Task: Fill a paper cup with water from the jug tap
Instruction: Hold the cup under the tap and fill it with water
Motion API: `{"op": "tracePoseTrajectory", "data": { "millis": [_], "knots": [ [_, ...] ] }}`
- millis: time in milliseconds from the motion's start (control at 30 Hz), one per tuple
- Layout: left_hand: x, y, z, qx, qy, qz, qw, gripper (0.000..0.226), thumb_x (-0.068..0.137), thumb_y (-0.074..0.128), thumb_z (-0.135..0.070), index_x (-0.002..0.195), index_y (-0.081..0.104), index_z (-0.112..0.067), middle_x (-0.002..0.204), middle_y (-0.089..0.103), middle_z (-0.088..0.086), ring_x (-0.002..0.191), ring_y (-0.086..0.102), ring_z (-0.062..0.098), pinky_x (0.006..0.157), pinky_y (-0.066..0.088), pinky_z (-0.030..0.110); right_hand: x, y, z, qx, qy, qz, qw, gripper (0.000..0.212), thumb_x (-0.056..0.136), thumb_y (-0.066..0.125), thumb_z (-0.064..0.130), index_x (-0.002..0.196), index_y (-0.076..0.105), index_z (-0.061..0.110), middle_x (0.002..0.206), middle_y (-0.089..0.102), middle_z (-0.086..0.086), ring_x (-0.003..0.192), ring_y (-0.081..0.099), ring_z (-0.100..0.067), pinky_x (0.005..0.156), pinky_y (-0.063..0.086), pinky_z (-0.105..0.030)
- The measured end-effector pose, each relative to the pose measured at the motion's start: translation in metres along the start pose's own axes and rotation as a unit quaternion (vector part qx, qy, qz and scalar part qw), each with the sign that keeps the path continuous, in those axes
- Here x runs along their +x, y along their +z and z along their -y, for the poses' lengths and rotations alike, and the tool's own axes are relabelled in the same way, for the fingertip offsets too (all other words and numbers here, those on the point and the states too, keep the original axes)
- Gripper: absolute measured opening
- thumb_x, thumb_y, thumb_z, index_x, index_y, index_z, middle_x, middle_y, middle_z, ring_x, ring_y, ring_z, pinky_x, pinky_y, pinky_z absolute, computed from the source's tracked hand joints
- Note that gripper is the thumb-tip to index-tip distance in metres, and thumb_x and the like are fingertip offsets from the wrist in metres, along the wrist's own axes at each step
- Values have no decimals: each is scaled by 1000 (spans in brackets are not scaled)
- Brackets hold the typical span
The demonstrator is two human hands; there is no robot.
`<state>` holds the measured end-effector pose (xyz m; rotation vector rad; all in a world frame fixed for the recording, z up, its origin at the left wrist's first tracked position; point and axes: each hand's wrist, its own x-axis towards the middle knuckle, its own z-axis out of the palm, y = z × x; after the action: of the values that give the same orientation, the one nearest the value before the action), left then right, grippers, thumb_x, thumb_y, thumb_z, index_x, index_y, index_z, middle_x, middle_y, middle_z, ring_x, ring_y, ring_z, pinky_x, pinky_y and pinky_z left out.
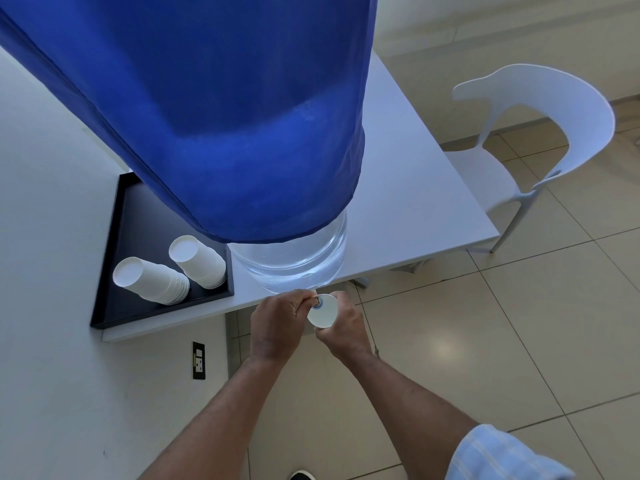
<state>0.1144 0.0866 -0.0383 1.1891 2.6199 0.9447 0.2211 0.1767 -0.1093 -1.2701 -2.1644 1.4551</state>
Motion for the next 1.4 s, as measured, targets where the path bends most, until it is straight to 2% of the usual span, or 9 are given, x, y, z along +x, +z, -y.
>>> {"op": "tracePoseTrajectory", "data": {
  "millis": [100,233,667,1000,1133,1267,1400],
  "knots": [
    [0,0,-1,15,15,4,1000,8,98,78,-34,101,85,-32,91,86,-14,80,79,12,69,63,36,0,0,1,-2,-1,2,1000,48,76,82,13,116,57,22,100,66,3,90,64,-18,65,50,-23],
    [1,-1,-1,18,23,5,1000,7,97,80,-31,99,86,-29,90,87,-12,79,80,12,68,63,36,-1,1,1,-4,-3,0,1000,47,75,82,12,115,58,22,99,65,3,87,62,-16,58,41,-9],
    [3,0,1,3,19,19,1000,7,98,78,-28,100,85,-26,94,86,-11,82,79,14,71,64,39,0,3,-1,-8,-3,-7,1000,44,76,81,13,112,58,23,96,65,4,85,61,-16,56,37,-8],
    [2,3,5,23,57,2,998,7,97,80,-23,96,86,-22,87,86,-6,74,79,18,64,62,39,-1,3,-1,-11,-5,-5,1000,46,77,83,14,115,59,20,100,66,2,88,62,-17,58,36,-6],
    [3,3,7,52,89,-6,995,6,95,83,-20,91,85,-24,81,84,-6,69,78,18,57,58,35,-1,1,-2,-14,-9,-1,1000,49,77,85,14,118,59,19,103,65,3,92,63,-17,60,39,-9],
    [1,5,10,53,119,-7,991,8,92,86,-16,94,84,-23,92,86,-8,76,81,19,60,63,35,-2,1,-2,-13,-12,-4,1000,50,77,85,15,119,58,18,102,62,6,91,61,-16,60,39,-9],
    [-1,5,17,59,172,-5,983,15,85,92,-13,96,83,-19,103,85,-9,80,83,19,62,66,35,-1,1,-2,-9,-14,-4,1000,50,77,86,16,119,59,20,101,60,8,91,61,-14,68,49,-22]
  ]
}}
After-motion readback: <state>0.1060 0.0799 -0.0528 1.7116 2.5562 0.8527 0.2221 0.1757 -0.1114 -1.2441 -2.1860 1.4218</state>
